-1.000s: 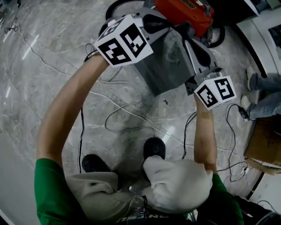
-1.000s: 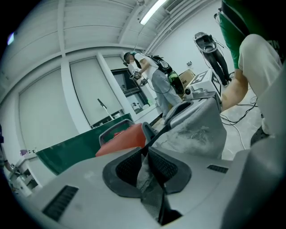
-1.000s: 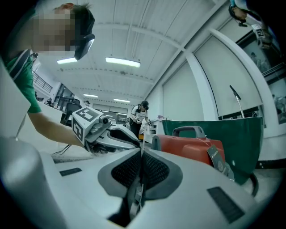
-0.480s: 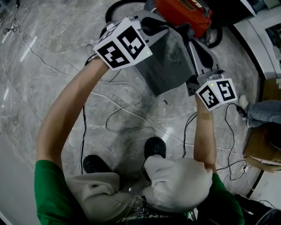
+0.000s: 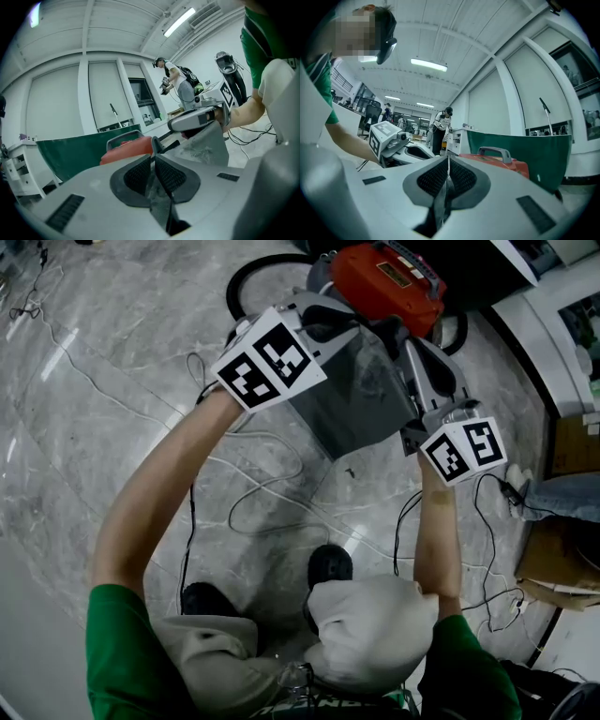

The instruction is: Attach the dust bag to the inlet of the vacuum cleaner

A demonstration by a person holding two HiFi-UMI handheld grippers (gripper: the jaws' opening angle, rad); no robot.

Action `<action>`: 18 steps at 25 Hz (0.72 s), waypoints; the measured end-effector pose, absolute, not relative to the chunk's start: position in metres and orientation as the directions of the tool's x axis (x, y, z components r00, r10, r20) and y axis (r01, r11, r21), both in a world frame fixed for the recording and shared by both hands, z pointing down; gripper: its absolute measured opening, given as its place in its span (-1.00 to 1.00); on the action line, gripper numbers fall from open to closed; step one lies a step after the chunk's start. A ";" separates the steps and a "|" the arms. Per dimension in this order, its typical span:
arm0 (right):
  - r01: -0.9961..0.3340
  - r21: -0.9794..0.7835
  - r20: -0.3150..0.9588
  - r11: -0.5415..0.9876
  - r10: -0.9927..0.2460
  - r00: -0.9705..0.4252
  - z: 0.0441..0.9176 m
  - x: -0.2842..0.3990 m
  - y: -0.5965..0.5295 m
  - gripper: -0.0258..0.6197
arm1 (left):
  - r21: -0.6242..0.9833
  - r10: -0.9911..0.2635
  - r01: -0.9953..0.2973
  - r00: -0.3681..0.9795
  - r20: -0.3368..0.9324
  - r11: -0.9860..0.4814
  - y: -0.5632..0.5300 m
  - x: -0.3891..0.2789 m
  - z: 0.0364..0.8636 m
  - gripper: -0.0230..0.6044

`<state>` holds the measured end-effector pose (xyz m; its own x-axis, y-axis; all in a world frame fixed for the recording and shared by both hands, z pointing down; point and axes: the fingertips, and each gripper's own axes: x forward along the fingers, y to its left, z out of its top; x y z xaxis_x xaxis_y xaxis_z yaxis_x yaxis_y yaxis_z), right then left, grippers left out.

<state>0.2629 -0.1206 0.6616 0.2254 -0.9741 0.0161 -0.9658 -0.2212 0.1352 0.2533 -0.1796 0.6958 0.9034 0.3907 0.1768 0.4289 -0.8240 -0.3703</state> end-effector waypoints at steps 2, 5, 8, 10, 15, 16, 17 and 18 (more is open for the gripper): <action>-0.967 0.152 0.033 -0.205 -0.977 0.212 0.658 0.262 -0.127 -0.87 | -0.355 0.394 0.427 0.904 0.166 -0.831 -0.182 0.256 0.694 -0.82; -0.967 0.179 0.062 -0.182 -0.979 0.195 0.650 0.260 -0.134 -0.87 | -0.323 0.399 0.426 0.905 0.149 -0.845 -0.189 0.258 0.690 -0.82; -0.968 0.179 0.085 -0.176 -0.977 0.194 0.636 0.264 -0.142 -0.87 | -0.289 0.397 0.422 0.906 0.144 -0.859 -0.198 0.261 0.681 -0.83; -0.969 0.167 0.109 -0.181 -0.973 0.201 0.622 0.268 -0.148 -0.87 | -0.254 0.393 0.420 0.907 0.149 -0.871 -0.206 0.262 0.669 -0.83; -0.976 0.121 0.202 -0.180 -0.958 0.202 0.561 0.266 -0.165 -0.87 | -0.172 0.375 0.406 0.908 0.186 -0.898 -0.226 0.251 0.609 -0.83; -0.977 0.112 0.224 -0.180 -0.954 0.201 0.547 0.262 -0.166 -0.87 | -0.157 0.370 0.401 0.909 0.194 -0.903 -0.229 0.244 0.594 -0.83; -0.979 0.100 0.244 -0.180 -0.949 0.199 0.531 0.257 -0.165 -0.87 | -0.143 0.364 0.395 0.909 0.201 -0.908 -0.232 0.237 0.578 -0.85; -0.980 0.088 0.261 -0.178 -0.945 0.196 0.514 0.252 -0.166 -0.87 | -0.130 0.356 0.387 0.911 0.208 -0.913 -0.235 0.230 0.561 -0.86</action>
